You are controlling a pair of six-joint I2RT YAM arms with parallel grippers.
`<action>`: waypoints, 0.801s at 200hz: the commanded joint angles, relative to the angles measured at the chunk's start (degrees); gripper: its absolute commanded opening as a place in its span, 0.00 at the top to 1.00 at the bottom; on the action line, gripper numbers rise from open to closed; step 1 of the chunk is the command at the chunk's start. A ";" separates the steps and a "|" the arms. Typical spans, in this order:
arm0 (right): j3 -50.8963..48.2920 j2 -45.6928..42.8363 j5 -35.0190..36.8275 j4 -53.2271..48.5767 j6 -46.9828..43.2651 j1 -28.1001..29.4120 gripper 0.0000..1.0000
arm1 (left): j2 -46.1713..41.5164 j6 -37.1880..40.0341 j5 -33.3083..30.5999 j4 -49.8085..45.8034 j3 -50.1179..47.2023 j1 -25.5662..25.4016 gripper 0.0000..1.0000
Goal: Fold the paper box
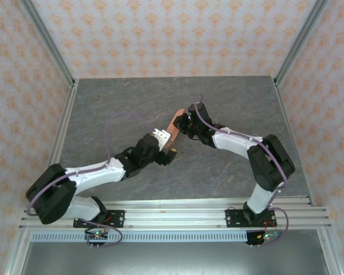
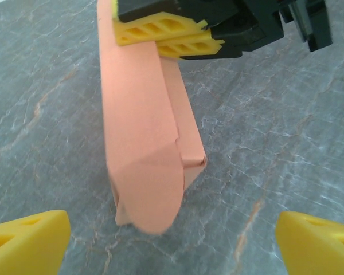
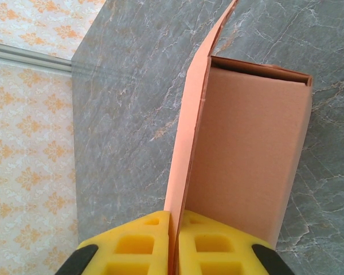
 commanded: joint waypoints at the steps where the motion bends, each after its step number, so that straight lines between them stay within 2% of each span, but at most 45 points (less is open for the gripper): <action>1: -0.14 2.22 3.07 -5.11 -1.31 0.03 0.91 | 3.57 5.85 -6.77 3.29 3.58 -0.20 0.06; 47: 0.38 2.90 2.89 -4.97 -1.35 0.08 0.91 | 9.75 6.42 -8.74 6.94 6.04 -0.19 0.04; 59: 0.48 2.92 2.89 -5.01 -1.32 0.02 0.91 | 10.69 6.46 -8.82 7.80 6.14 -0.11 0.07; 92: 0.49 2.77 3.24 -5.23 -1.42 0.02 0.91 | 11.61 6.16 -7.99 9.81 5.76 0.02 0.27; 113: 0.48 2.68 3.28 -5.20 -1.25 0.02 0.91 | 11.71 5.22 -6.92 10.24 5.69 0.74 0.36; 160: 0.22 0.91 3.86 -5.42 -1.81 -0.06 0.88 | 10.50 3.43 -0.23 11.39 3.65 3.95 0.55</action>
